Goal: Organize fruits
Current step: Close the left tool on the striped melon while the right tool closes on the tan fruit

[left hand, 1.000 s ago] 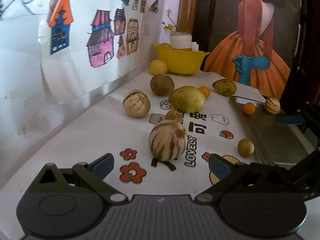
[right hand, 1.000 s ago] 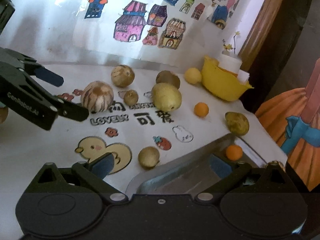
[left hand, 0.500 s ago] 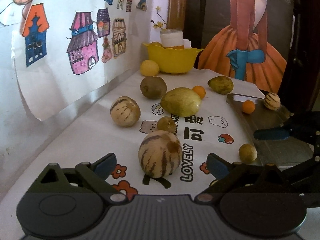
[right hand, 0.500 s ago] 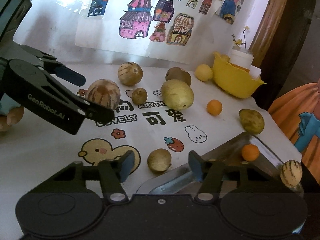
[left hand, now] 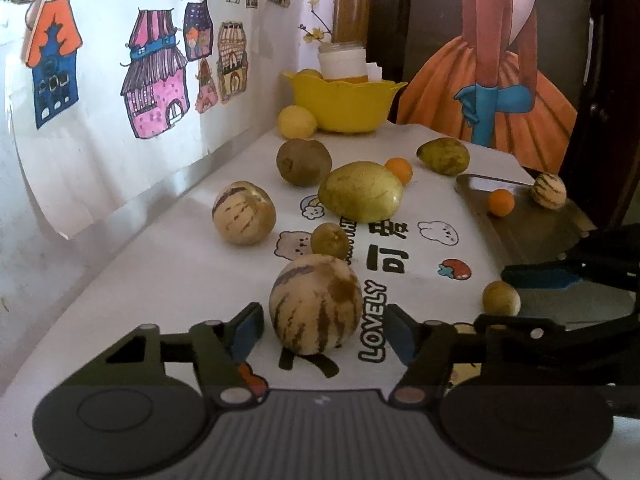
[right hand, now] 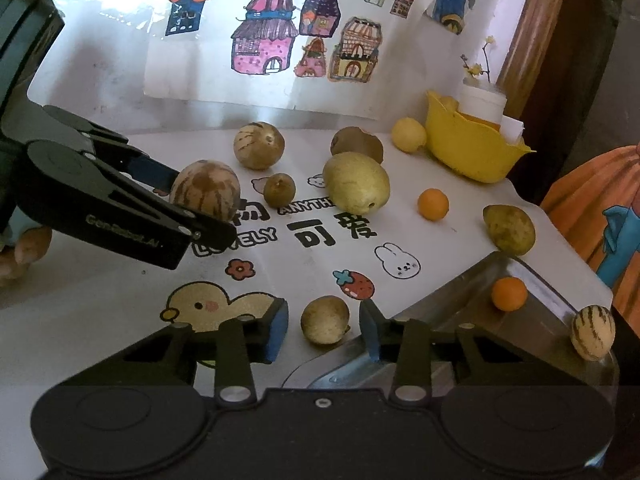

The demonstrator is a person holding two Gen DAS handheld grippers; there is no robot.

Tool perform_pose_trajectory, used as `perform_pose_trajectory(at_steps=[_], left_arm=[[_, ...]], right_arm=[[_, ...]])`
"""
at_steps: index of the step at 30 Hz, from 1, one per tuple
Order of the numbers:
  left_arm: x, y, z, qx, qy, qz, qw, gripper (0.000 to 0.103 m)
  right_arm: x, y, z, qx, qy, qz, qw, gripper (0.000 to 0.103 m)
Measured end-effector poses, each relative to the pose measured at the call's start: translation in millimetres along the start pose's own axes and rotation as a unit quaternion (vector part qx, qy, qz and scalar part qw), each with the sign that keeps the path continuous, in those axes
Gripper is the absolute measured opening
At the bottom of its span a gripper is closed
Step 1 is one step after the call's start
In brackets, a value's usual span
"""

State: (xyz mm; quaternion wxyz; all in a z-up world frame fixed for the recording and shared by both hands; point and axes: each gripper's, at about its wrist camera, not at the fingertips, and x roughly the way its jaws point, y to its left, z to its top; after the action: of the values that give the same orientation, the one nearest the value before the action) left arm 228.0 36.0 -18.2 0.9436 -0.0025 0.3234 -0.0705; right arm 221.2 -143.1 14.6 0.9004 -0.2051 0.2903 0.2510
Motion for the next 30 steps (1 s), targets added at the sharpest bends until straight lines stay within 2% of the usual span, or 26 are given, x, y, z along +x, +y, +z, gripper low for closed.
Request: perform_pose_trajectory(at_steps=[2,7,10,13,18,30], left_arm=[[1,0,1,-0.001,0.001,0.002,1.0000,0.065],[3,-2,2,0.005,0.002,0.007,1.0000,0.061],[3,-5,2,0.011,0.002,0.013,0.9999,0.059],[3,-4,2,0.008,0.001,0.018,0.9998,0.052],[2,-3,2,0.004,0.000,0.019,0.9998,0.050],[-8,-13,5,-0.024,-0.003,-0.015,0.9996,0.049]], right_arm=[[0,-1,0,0.007,0.002,0.007,1.000,0.033],[0,0,0,0.008,0.004,0.014,1.000,0.027],[0,0,0,0.009,0.003,0.015,1.000,0.027],[0,1,0,0.008,0.003,0.014,1.000,0.027],[-3,1,-2,0.012,-0.001,0.017,1.000,0.026],[-32,-5,-9,0.032,-0.028,0.019,0.999,0.026]])
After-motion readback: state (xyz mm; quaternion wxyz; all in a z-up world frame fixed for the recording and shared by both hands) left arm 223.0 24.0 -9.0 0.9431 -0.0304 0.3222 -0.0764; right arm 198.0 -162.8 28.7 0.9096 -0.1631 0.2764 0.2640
